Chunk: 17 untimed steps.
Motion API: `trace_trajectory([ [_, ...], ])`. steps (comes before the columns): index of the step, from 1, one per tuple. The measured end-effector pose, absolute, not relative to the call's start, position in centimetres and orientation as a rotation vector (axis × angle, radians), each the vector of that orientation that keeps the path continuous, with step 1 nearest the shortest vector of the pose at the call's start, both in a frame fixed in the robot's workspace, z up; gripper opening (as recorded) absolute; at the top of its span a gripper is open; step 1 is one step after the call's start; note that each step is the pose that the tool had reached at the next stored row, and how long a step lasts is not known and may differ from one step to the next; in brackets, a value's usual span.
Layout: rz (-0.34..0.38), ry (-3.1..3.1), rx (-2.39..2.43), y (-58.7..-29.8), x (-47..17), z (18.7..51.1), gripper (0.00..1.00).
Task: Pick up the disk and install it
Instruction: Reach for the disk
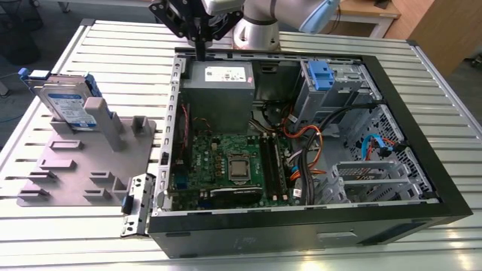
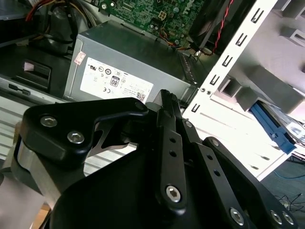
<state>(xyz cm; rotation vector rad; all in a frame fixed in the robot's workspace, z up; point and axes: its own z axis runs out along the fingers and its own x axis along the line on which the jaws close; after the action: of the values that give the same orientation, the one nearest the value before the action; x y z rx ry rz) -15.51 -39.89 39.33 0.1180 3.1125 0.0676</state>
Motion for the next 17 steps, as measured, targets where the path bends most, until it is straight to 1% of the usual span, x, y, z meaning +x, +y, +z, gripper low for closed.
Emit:
trace_trajectory([
  [17,0.068,3.112,0.118,-39.89,-16.33,39.33,0.11],
])
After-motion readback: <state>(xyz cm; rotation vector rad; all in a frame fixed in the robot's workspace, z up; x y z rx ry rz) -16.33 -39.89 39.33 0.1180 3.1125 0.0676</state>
